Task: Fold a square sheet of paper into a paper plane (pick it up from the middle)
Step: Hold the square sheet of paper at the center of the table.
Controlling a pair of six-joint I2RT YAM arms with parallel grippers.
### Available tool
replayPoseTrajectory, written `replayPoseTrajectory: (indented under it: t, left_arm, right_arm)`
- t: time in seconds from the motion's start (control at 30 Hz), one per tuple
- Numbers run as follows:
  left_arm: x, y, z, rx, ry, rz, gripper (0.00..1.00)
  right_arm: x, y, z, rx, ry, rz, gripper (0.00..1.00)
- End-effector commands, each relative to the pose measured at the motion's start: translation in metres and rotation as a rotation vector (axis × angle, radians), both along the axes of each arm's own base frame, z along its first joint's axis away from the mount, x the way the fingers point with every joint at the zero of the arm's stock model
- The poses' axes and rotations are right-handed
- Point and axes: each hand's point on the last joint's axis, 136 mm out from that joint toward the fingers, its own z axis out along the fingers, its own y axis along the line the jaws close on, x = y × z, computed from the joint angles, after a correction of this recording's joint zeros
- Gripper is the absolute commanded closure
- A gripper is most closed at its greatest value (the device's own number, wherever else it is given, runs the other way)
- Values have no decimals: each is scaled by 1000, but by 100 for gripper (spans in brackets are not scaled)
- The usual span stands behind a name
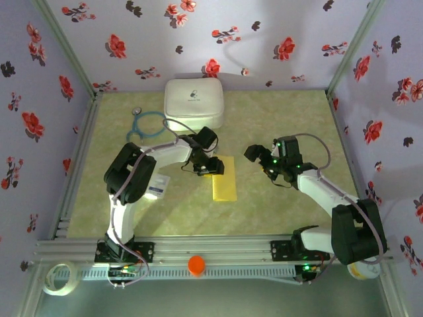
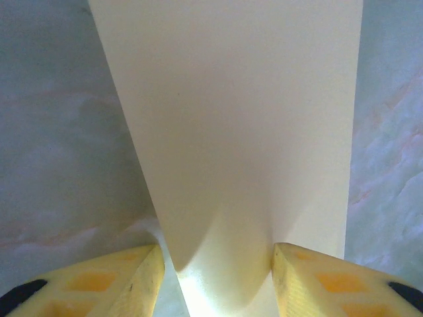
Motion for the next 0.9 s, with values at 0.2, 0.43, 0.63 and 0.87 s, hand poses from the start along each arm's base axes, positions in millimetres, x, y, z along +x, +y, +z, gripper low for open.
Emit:
replayPoseTrajectory:
  t: [0.2,0.43,0.63,0.87]
  left_arm:
    - [-1,25,-36,147,24,74,51]
    - [-1,26,-40,156,32,86,50]
    - [-3,28,-46,178,43,57,50]
    - [-4,30,-50,192,49,51,50]
  right_arm:
    - [-1,0,4,8,-2,-4,1]
    - [-2,1,4,8,-3,1,1]
    - [-2,0,3,5,-4,-1,1]
    - [-2,0,4,7,-4,-4,1]
